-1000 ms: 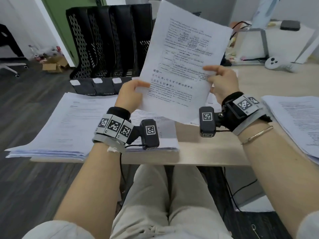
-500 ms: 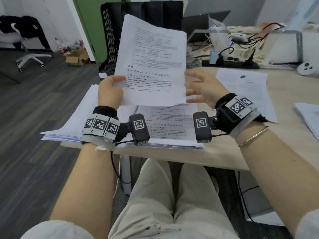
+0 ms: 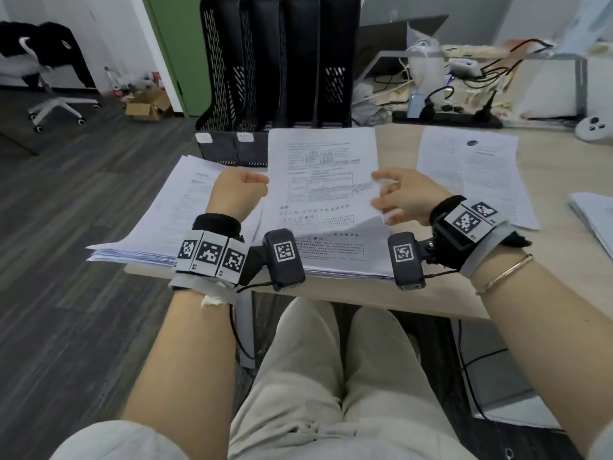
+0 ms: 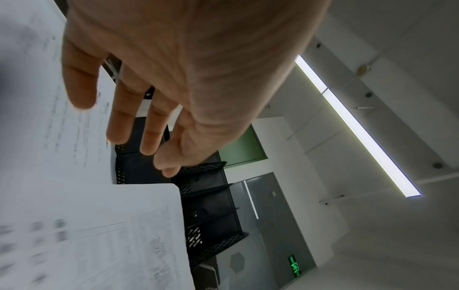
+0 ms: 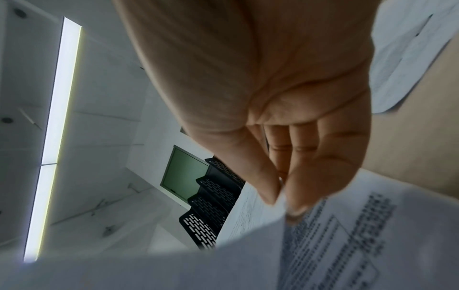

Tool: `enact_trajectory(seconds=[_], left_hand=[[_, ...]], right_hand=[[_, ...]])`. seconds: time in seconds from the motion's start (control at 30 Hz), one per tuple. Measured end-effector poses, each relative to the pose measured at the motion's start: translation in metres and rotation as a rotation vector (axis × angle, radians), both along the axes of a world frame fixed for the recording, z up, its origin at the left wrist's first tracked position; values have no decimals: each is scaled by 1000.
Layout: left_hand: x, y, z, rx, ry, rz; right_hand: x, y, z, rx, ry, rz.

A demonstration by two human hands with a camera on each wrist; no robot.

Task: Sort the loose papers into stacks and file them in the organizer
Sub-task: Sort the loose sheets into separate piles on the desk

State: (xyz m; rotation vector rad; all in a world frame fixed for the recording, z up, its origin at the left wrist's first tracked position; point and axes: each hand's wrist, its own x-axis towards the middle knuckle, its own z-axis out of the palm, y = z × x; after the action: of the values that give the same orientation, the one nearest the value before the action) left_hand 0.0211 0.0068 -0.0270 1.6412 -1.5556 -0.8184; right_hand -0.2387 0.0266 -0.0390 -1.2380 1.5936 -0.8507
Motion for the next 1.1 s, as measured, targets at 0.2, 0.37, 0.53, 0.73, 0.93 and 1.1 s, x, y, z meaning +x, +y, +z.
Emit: enact_trajectory(seconds=[0.2, 0.37, 0.53, 0.73, 0.93, 1.1], left_hand=[[-23, 7, 6, -7, 40, -53], [-44, 7, 9, -1, 57, -119], [-79, 5, 8, -12, 66, -223], [-130, 0, 8, 28, 73, -342], [-175, -5, 11, 115, 82, -374], [-205, -1, 8, 240, 111, -377]], right_hand=[[-9, 12, -15, 82, 44, 23], [-24, 19, -11, 118, 132, 35], [-64, 17, -1, -38, 228, -133], [-104, 19, -7, -57, 382, -333], [-130, 24, -14, 176, 545, -163], [-149, 44, -14, 239, 606, -74]])
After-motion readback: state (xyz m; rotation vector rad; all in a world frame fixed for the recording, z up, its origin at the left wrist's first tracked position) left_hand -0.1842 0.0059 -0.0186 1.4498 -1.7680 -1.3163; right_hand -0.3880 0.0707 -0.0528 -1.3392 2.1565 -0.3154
